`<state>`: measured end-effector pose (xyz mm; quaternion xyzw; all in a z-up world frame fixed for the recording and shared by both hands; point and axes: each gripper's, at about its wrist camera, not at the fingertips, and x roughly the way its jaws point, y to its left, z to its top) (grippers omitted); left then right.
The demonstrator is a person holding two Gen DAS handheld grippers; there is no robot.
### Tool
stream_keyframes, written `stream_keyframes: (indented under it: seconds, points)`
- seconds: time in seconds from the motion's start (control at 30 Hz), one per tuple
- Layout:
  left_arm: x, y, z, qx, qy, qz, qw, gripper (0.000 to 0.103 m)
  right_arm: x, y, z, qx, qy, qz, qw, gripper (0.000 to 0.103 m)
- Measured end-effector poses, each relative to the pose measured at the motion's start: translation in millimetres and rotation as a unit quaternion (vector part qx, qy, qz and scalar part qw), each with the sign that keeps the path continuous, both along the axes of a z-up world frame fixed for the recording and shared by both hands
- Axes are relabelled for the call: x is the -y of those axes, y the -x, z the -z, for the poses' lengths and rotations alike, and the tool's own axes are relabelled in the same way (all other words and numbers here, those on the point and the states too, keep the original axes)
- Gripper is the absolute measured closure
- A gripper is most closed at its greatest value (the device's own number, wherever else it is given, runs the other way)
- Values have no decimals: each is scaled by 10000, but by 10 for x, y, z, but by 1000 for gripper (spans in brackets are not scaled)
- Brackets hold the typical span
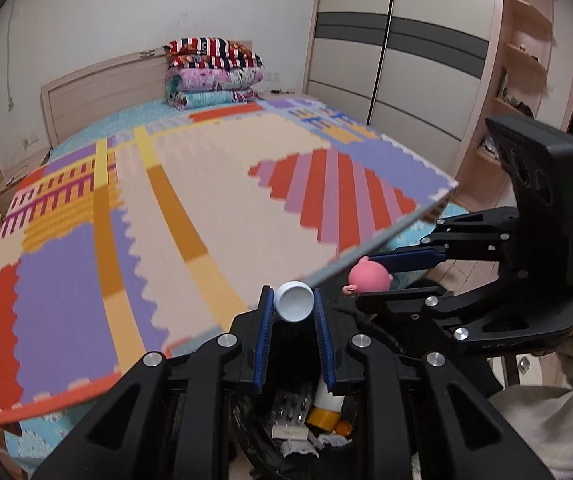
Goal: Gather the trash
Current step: 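Lower the cap and pig into the trash bag and open both tools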
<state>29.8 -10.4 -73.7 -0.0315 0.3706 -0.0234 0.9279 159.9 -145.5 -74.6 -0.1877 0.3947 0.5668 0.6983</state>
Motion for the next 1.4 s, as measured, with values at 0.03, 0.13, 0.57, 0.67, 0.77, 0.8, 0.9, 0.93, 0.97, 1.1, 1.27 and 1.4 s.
stream_keyframes:
  seconds: [0.03,0.13,0.57,0.67,0.77,0.8,0.9,0.93,0.97,1.1,1.27,1.4]
  points:
    - [10,7,34,-27,-39,-7,10000,83,16,20,39,-29,65,22,10000,70]
    - [-12,21,204,-224,162,-24,9996,83,69,84,150,-136,199,20,9997,70]
    - [195,6,951,-1132,428,267,9923,83,202,291,742,-686,780,36,9946,70]
    - [217,6,1103,-1301,467,274,9900,83,191,313,884,-705,974,51,9927,70]
    - [212,-19,1258,-1485,533,247,9872,83,204,313,1027,-805,1127,80,9903,70]
    - [211,-31,1325,-1569,524,242,9859,83,207,307,1058,-840,1162,88,9896,70]
    - [209,-57,1469,-1735,476,202,9835,83,186,304,1160,-998,1257,111,9870,70]
    - [199,-61,1515,-1786,488,184,9825,83,174,299,1194,-1046,1280,116,9862,70]
    - [182,-53,1542,-1820,513,153,9818,83,156,294,1231,-1069,1327,121,9853,70]
    - [156,-82,1690,-1966,555,75,9789,83,85,244,1370,-1099,1460,150,9830,70]
    - [159,-115,1735,-1977,520,95,9788,83,-8,249,1500,-1019,1544,179,9826,69]
    - [162,-127,1757,-2075,442,6,9772,82,-64,237,1564,-994,1584,181,9822,69]
